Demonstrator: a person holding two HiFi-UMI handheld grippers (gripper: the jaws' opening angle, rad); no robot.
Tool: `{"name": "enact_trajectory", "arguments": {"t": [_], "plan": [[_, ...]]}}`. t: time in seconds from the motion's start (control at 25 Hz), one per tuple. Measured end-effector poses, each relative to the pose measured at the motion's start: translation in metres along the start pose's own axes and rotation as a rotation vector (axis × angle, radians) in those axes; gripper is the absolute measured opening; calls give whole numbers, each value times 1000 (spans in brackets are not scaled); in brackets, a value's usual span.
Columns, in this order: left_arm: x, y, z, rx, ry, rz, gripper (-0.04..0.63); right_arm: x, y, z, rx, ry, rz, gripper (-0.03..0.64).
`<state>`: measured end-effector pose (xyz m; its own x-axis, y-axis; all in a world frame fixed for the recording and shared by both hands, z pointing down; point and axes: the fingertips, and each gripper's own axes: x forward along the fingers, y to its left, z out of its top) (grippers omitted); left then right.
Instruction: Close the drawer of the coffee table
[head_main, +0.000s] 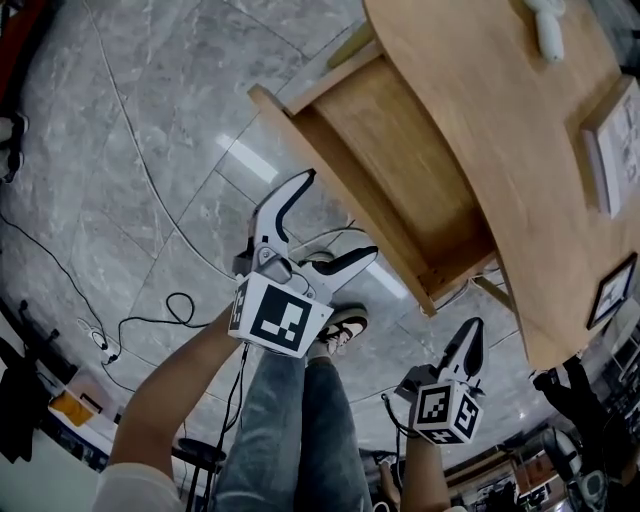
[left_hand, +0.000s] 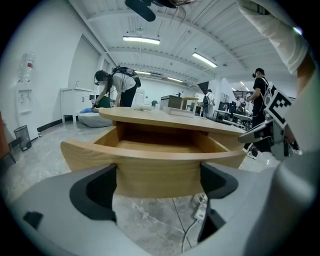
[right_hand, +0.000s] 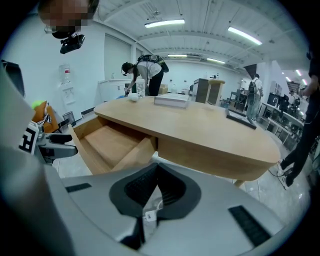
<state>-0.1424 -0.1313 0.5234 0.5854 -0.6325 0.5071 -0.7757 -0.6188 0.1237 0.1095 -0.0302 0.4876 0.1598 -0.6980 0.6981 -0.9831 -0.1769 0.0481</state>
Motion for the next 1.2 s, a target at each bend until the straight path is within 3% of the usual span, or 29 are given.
{"name": "enact_trajectory", "arguments": {"t": [1.2], "plan": [[68,9,41,20,17,-3,526,4,-23,15,64,-30,-54,0]]}}
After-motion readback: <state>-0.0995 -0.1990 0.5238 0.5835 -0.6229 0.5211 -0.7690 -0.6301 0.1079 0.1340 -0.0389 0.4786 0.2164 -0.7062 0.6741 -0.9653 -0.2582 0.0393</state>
